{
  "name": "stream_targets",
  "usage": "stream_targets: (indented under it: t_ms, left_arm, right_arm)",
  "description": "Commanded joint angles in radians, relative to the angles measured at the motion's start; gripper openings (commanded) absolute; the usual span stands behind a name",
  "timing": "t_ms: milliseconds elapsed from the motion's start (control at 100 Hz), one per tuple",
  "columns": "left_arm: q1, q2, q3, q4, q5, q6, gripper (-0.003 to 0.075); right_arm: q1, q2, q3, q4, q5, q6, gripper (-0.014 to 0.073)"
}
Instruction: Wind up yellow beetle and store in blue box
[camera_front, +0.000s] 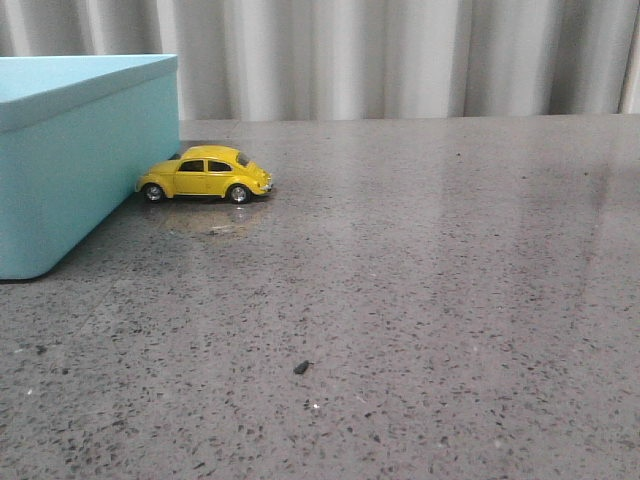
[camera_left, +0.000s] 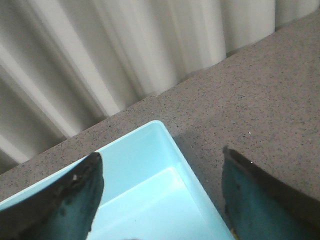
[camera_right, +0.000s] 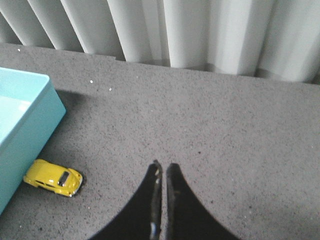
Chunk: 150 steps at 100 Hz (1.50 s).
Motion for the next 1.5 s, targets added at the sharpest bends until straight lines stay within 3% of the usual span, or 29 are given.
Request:
stream_targets:
  t_ms: [0, 260, 430, 780, 1490]
  left_arm:
    - [-0.018, -0.003, -0.059, 0.000, -0.057, 0.021, 0.0512]
    - [-0.111, 0.087, -0.164, 0.002, 0.053, 0.255, 0.0512]
    - [-0.160, 0.143, -0.195, 0.002, 0.116, 0.496, 0.0512]
    - [-0.214, 0.225, -0.197, -0.030, 0.235, 0.740, 0.0513]
    - [-0.210, 0.406, -0.200, -0.014, 0.323, 0.749, 0.0513]
  right_arm:
    - [-0.001, -0.073, 0.043, 0.009, -0.103, -0.014, -0.0061]
    - [-0.001, -0.192, 0.221, 0.009, -0.163, -0.014, -0.0061]
    - [-0.001, -0.252, 0.297, 0.009, -0.167, -0.014, -0.0061]
    - [-0.001, -0.324, 0.390, 0.007, -0.192, -0.014, -0.0061]
    - [-0.001, -0.324, 0.395, 0.003, -0.192, -0.014, -0.0061]
